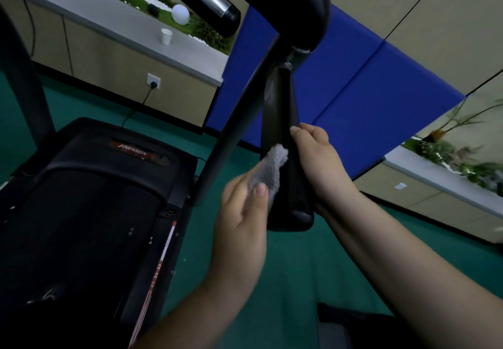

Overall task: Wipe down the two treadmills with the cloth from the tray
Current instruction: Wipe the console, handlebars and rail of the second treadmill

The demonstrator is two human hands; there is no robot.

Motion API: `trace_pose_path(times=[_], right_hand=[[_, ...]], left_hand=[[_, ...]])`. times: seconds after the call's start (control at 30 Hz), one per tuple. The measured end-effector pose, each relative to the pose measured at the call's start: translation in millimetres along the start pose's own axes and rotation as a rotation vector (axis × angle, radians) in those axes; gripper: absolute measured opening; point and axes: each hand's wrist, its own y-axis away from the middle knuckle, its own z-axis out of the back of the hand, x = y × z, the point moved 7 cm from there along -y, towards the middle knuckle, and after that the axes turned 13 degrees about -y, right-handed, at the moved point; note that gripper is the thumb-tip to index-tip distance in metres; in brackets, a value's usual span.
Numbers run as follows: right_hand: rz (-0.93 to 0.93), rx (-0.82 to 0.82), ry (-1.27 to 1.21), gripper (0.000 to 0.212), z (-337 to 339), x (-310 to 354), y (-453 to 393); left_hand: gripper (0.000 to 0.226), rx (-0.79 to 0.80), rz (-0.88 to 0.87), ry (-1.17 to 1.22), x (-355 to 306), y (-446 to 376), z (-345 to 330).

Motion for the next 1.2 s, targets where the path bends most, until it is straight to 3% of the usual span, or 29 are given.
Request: trace_pose_path(times=[0.13, 0.23, 0.33, 0.47, 0.6, 0.73, 0.93, 1.2], right_hand=[[0.006, -0.028, 0.028, 0.035, 0.2, 1.3, 0.3], [0.011, -0.061, 0.054, 0.031, 2.2, 2.0, -1.2], [0.003, -0.084, 0.075, 0.027, 3.3, 0.7, -2.5], [-0.009, -0.117, 0.066, 0.025, 2.8, 1.6, -5.3], [-0.025, -0.130, 0.034, 0.025, 1.4, 4.2, -3.7], [-0.051, -0.128, -0.005, 0.024, 0.5, 5.5, -0.5], [-0.047, -0.134, -0.028, 0.026, -2.0, 5.3, -2.6], [-0.052, -0.163, 0.015, 0.025, 0.3, 6.0, -0.4]], left_hand=[[0.042, 0.091, -0.080, -0.013, -6.6, -53.2, -13.9], [0.044, 0.089, 0.048, -0.088, 6.0, -105.6, -22.8], [0.034, 0.080, 0.035, -0.123, 5.8, -95.8, -19.7], [0.045, 0.172, -0.090, -0.028, -3.2, -84.8, -20.6], [0.040, 0.165, 0.022, -0.232, -2.4, -165.4, -39.9], [0.042, 0.187, 0.157, -0.222, 5.6, -222.5, -53.2], [0.041, 0.176, 0.059, -0.209, -8.4, -141.9, -35.7], [0.040, 0.211, 0.133, -0.293, -4.6, -260.4, -66.2]])
